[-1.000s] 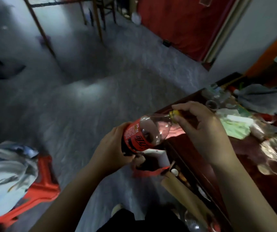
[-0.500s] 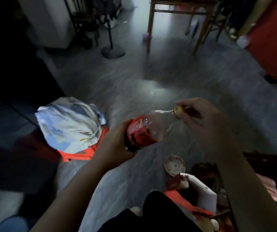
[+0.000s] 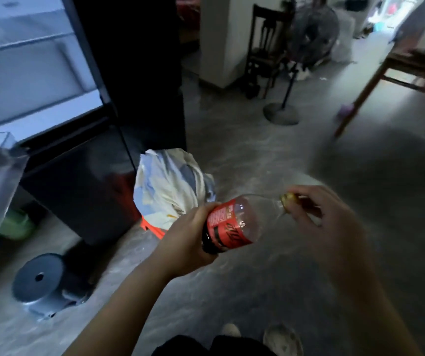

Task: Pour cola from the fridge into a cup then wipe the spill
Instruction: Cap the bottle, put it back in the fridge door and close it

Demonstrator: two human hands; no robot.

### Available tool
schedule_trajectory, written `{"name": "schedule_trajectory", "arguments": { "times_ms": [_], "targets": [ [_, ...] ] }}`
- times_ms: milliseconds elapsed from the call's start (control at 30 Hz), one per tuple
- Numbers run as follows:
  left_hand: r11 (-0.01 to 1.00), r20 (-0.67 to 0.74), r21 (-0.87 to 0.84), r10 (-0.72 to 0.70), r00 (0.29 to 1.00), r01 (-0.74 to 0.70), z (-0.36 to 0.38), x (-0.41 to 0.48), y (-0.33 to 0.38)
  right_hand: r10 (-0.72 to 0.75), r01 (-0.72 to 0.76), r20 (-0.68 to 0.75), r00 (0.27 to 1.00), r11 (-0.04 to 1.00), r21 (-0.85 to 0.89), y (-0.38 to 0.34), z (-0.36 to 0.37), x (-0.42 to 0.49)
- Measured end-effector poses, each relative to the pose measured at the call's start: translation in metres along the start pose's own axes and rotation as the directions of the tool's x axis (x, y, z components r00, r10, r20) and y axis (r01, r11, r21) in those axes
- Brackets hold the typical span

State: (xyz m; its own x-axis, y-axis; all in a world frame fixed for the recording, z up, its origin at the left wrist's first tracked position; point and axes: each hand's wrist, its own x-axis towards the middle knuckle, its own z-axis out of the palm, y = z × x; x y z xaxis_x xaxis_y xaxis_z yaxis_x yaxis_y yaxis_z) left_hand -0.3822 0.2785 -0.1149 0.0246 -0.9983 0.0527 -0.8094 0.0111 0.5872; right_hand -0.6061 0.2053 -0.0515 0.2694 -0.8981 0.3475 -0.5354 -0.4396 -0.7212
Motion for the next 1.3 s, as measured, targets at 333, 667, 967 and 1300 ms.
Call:
{"name": "schedule_trajectory", "arguments": {
  "times_ms": [333, 667, 967, 1300],
  "targets": [
    [0.943, -0.256, -0.109, -0.331, 0.908, 0.313, -0.012, -0.022, -0.025, -0.210, 0.101, 0.321, 0.924, 0.940, 0.326, -0.024, 0.057, 0.077],
    [0.867, -0.453, -0.179, -0.492, 0.743, 0.465, -0.083, -0.021, -0.111, -0.512, 0.355, 0.421, 0.749, 0.846, 0.398, -0.106, 0.171, 0.160],
    [0.827, -0.562, -0.342, -0.560, 0.608, 0.446, -0.189, 0.035, -0.219, -0.656, 0.467, 0.400, 0.639, 0.745, 0.475, -0.211, 0.290, 0.271],
    [0.742, -0.628, -0.399, -0.649, 0.429, 0.539, -0.253, 0.039, -0.292, -0.659, 0.333, 0.488, 0.572, 0.731, 0.596, -0.286, 0.378, 0.323]
  ]
}}
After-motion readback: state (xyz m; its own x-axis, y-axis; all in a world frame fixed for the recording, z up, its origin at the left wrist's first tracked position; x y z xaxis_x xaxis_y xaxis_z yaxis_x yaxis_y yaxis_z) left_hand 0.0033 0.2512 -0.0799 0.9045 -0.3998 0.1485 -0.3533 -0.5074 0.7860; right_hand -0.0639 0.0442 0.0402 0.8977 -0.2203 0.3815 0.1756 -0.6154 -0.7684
